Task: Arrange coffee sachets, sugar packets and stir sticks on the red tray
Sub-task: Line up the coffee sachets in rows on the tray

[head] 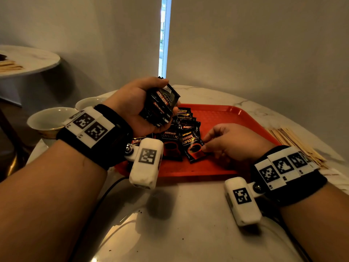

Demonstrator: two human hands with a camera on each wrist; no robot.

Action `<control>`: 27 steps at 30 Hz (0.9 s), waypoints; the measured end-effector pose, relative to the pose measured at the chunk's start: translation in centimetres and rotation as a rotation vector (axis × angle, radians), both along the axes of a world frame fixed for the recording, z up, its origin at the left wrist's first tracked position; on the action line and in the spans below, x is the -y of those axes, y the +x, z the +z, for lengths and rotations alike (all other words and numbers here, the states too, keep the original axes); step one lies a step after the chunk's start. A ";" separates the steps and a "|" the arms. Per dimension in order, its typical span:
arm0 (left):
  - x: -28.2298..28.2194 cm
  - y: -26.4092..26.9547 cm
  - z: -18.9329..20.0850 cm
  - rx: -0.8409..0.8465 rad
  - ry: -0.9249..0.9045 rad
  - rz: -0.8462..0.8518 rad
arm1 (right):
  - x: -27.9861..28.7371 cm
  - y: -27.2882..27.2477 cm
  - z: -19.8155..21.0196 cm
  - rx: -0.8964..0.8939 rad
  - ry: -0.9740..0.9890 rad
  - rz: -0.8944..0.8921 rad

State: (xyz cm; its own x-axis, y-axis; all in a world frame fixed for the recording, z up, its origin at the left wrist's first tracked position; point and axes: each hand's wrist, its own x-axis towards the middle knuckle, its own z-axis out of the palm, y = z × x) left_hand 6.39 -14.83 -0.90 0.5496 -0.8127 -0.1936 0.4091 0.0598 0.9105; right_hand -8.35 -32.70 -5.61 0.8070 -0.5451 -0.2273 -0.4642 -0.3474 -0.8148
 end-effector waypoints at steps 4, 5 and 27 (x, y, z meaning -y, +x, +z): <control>0.0 0.0 -0.1 0.009 0.002 0.020 | 0.0 -0.1 0.1 0.009 0.061 -0.004; 0.0 0.0 -0.1 0.010 0.002 0.021 | 0.0 -0.1 0.2 0.019 0.100 -0.012; 0.0 0.1 -0.1 -0.017 0.001 0.005 | -0.2 0.1 0.0 0.086 0.199 -0.060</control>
